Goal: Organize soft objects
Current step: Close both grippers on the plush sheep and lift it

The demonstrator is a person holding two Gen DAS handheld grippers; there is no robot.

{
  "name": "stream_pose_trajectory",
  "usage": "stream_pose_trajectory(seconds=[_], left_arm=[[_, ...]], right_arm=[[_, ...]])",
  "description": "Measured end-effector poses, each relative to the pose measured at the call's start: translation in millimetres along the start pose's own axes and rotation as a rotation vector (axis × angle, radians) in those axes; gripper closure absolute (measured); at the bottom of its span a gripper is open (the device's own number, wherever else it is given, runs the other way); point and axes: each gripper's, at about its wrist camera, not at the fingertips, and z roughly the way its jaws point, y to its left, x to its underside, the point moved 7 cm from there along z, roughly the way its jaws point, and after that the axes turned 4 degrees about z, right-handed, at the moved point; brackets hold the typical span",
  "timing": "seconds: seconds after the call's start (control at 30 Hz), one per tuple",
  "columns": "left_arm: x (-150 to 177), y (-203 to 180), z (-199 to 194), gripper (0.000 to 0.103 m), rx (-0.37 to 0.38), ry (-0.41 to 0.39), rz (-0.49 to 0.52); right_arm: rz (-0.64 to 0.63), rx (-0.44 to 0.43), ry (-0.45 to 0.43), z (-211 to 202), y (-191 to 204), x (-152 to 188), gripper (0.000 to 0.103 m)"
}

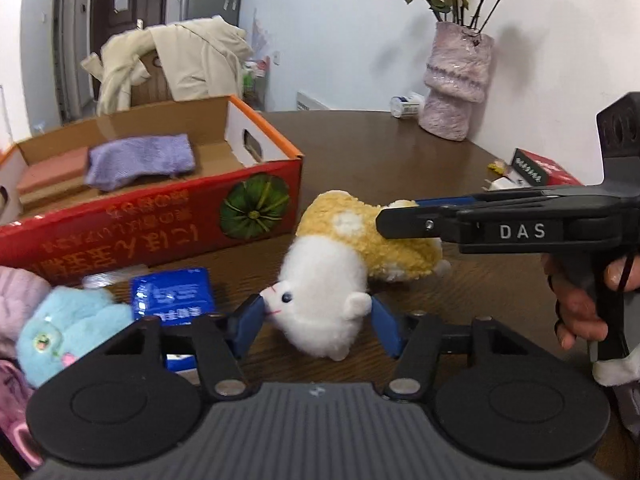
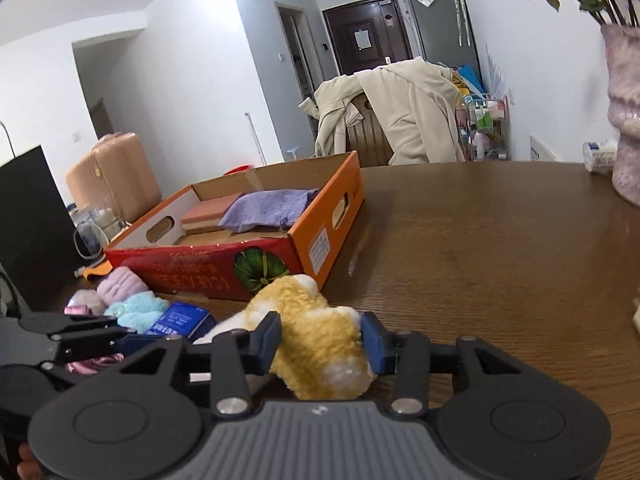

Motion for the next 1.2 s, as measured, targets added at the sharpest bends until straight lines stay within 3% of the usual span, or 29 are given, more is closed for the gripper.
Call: stream_pose_trajectory(seconds=[0.1,0.17,0.27,0.37,0.5,0.67,0.77,0.83,0.93,0.97,1.13,1.2], left_arm=[[-2,1,0,0.043,-0.009,-0.006,0.003],[-7,7,0,0.034,-0.029,-0.024,-0.027],[-14,20,-4,0.032,-0.055,-0.042,-0.08],[-18,31,-13,0.025,-0.093,-0.079,-0.129],[-17,44,-34,0.022,-0.124,-0.105,-0.179],[-6,43,-67,0.02,-0.067,-0.117,-0.255],[7,13,-72,0.017,0.068,-0.099,-0.231],[12,-11,-67,0.017,0.113,-0.086,-0.17],[19,-25,-48,0.018,0.089,-0.022,-0.142],[22,-24,-44,0.02,0.078,-0.003,-0.151],[39,4,-46,0.025,0.047,0.025,-0.259],[41,14,-51,0.034,-0.016,0.017,-0.269]], right_arm=[[-0.01,-0.013,0.061,-4,-2,7,0.061],[-0.026,-0.043,0.114,-7,1,15,0.062],[-0.057,-0.084,0.158,-22,16,31,0.062],[-0.096,-0.227,0.205,-39,55,56,0.063],[-0.124,-0.283,0.16,-62,79,58,0.065],[-0.02,-0.147,0.032,-55,48,14,0.054],[0.022,-0.163,0.036,-24,44,0,0.045],[0.039,-0.161,0.073,-3,46,-1,0.046],[0.007,-0.092,0.116,16,51,8,0.051],[0.01,-0.069,0.126,17,50,11,0.059],[0.13,0.02,0.091,-15,37,28,0.061],[0.185,0.075,0.065,-28,28,31,0.065]])
